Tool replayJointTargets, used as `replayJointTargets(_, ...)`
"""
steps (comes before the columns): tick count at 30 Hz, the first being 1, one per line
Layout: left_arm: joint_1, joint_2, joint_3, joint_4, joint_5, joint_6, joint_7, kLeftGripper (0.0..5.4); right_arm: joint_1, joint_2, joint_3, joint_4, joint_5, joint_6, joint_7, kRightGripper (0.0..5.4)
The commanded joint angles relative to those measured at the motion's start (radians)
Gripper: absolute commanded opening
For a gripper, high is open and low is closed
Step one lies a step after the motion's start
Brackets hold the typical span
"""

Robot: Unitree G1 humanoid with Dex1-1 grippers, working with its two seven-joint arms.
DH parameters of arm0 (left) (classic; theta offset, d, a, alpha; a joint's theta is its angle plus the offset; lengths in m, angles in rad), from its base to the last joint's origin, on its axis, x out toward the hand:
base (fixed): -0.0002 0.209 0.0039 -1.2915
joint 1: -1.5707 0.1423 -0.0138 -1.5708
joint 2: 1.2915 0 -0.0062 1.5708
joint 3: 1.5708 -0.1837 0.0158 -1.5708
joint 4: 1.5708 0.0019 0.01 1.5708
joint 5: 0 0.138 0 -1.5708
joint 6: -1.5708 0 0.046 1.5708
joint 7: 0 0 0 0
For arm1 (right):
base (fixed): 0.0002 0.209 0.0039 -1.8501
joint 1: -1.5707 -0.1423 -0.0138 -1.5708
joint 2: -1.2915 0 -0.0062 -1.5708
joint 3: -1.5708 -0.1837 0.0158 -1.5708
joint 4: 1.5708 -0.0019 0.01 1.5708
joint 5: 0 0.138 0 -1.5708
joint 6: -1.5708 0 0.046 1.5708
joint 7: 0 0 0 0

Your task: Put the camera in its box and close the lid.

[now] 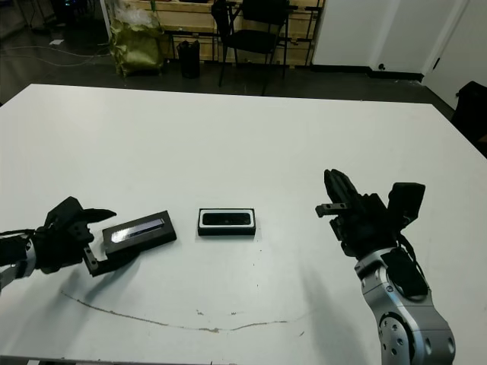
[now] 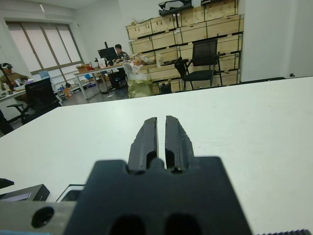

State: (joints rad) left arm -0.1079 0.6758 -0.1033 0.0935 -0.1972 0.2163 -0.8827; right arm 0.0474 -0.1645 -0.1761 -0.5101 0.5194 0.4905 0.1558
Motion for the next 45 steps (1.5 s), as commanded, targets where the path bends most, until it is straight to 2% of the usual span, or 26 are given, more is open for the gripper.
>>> replayJointTargets(1,0.005,-0.025,-0.029,0.081,0.027,-0.016,-0.02,5.39,-0.001,-0.017,-0.004,0.002,0.001,0.037,-0.012,0.0)
replayJointTargets(4,-0.01,-0.036,-0.036,0.111,0.026,0.003,-0.026,5.39,-0.001,-0.02,-0.005,0.005,-0.002,0.033,-0.006,0.0)
replayJointTargets(6,-0.016,-0.038,-0.037,0.103,0.01,0.072,-0.03,5.39,-0.001,-0.02,-0.007,0.011,-0.001,0.024,0.002,0.0)
replayJointTargets(9,-0.023,-0.038,-0.043,0.119,0.01,0.082,-0.049,5.39,-0.003,-0.015,-0.011,0.004,0.013,0.042,-0.009,0.0)
replayJointTargets(13,-0.03,-0.029,-0.058,0.122,0.023,0.118,-0.056,4.82,-0.002,-0.018,-0.01,-0.001,0.011,0.04,-0.012,0.0)
replayJointTargets(15,-0.029,-0.028,-0.063,0.14,0.032,0.073,-0.068,4.32,0.001,-0.021,-0.004,0.002,-0.006,0.021,-0.006,0.0)
replayJointTargets(21,-0.062,0.0,-0.113,0.181,0.074,0.003,-0.116,2.88,0.002,-0.017,-0.009,-0.001,-0.005,0.028,-0.007,0.0)
replayJointTargets(24,-0.082,0.023,-0.135,0.181,0.075,0.044,-0.155,2.75,0.001,-0.009,-0.009,-0.001,-0.002,0.033,-0.015,0.0)
replayJointTargets(27,-0.115,0.053,-0.178,0.18,0.113,0.037,-0.196,2.75,0.001,-0.007,-0.01,0.001,0.001,0.029,-0.012,0.0)
replayJointTargets(30,-0.134,0.063,-0.185,0.193,0.117,0.036,-0.208,2.75,0.004,-0.012,-0.004,0.0,-0.007,0.026,-0.009,0.0)
replayJointTargets(33,-0.159,0.06,-0.166,0.208,0.084,0.088,-0.224,2.75,0.006,-0.01,-0.003,0.005,-0.006,0.018,-0.001,0.0)
replayJointTargets(37,-0.18,0.001,-0.017,0.29,-0.05,0.002,-0.239,2.75,0.01,-0.008,0.006,-0.005,-0.018,0.022,-0.011,0.0)
replayJointTargets(41,-0.219,-0.004,0.086,0.174,-0.1,0.083,-0.143,2.75,0.017,0.002,0.017,-0.001,-0.021,0.011,-0.006,0.0)
replayJointTargets(45,-0.296,-0.036,0.139,0.154,-0.156,0.128,-0.112,2.75,0.024,0.043,0.019,-0.002,0.004,0.007,-0.022,0.0)
